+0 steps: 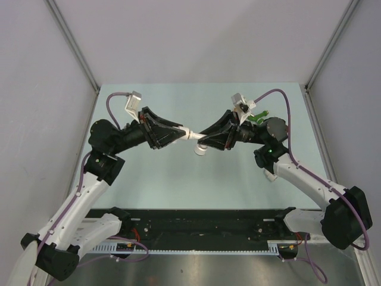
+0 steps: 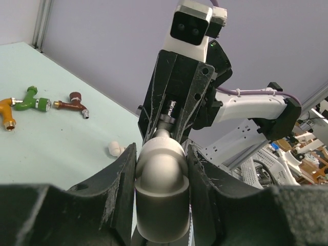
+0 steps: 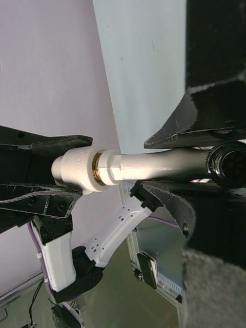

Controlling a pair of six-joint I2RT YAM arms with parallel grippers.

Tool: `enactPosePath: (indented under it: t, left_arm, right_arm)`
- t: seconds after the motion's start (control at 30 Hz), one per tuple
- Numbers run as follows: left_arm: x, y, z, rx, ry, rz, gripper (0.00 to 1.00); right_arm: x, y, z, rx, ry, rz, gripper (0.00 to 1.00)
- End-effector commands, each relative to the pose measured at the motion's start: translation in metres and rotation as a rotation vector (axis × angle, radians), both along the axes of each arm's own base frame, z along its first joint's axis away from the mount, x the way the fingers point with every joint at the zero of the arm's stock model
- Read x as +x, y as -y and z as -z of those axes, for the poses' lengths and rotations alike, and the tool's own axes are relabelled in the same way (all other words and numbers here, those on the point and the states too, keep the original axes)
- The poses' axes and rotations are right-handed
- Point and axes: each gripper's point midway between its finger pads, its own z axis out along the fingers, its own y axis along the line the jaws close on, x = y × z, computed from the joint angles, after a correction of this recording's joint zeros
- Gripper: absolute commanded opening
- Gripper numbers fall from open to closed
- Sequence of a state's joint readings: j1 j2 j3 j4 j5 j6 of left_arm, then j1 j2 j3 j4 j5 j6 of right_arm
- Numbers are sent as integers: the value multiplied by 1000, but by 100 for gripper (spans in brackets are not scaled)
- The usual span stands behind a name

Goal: Install the water faucets

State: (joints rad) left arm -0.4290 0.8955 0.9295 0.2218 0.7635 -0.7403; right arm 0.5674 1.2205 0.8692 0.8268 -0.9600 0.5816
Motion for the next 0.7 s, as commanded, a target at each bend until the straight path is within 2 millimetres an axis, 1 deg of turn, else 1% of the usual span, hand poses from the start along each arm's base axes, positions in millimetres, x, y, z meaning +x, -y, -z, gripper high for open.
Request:
enactPosePath:
  t: [0.0,0.07,0.13,0.17,0.47,0.57,0.67]
  left_arm:
    - [-11,-6,-21,-11,123,3,45]
    - [-10,-5,-19,-4,115,9,49]
    - [-11,-5,-18,-1,114,12,51]
    - [-12,-4,-18,2,114,20,54]
    - [-14,-3,-15,12,113,42,71]
    - [-12,-1,-11,22,94,50,75]
    - [-10,0,-7,29,78,50,75]
  right_arm:
    - [-7,8,-31,60,37,-17,0]
    - [-5,10,-32,60,35,-8,0]
    - [-4,9,-30,56,23,-5,0]
    - [-3,10,-30,55,23,2,0]
    - [0,10,-28,46,7,16,0]
    - [1,9,-27,45,-2,17,0]
    - [2,9,-26,43,-15,14,0]
